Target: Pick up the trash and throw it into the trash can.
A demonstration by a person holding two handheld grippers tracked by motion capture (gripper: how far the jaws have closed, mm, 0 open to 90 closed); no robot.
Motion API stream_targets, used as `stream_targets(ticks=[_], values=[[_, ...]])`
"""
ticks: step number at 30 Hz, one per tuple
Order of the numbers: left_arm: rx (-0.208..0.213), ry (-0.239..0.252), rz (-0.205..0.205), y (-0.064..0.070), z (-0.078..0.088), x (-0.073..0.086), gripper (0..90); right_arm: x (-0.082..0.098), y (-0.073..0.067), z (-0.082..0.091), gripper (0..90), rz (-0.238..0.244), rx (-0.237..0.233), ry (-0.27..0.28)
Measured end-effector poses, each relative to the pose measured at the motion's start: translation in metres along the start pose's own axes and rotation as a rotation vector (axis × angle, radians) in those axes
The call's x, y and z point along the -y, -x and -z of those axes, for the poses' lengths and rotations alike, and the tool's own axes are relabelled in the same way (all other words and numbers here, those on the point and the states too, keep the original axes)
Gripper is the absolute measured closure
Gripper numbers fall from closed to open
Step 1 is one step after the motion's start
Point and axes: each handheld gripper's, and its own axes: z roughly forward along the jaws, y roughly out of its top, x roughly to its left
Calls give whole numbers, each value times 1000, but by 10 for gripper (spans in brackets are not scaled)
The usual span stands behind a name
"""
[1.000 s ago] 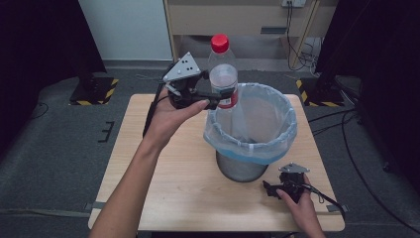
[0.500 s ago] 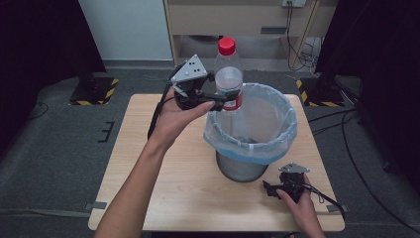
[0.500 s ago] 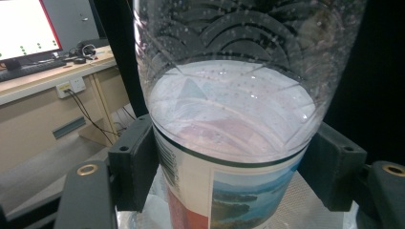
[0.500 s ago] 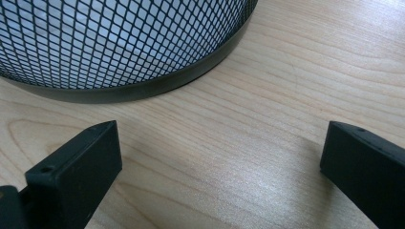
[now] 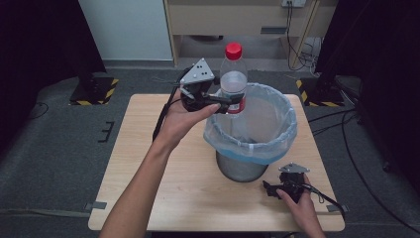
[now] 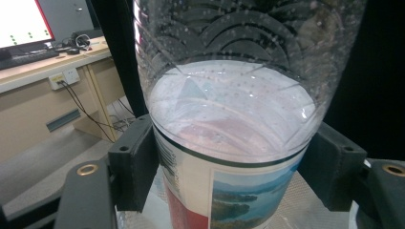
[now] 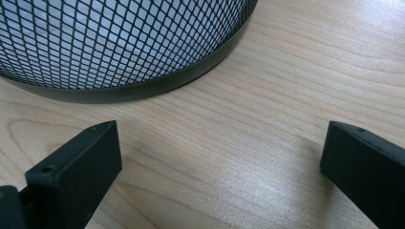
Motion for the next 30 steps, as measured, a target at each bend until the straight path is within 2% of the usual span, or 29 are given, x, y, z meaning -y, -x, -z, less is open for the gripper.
stream_targets(ticks=[19, 30], values=[[2, -49, 24, -5, -11, 18, 280, 0, 0, 0, 4, 0, 0, 0], [11, -97, 29, -5, -19, 31, 280, 0, 0, 0, 4, 0, 1, 0]])
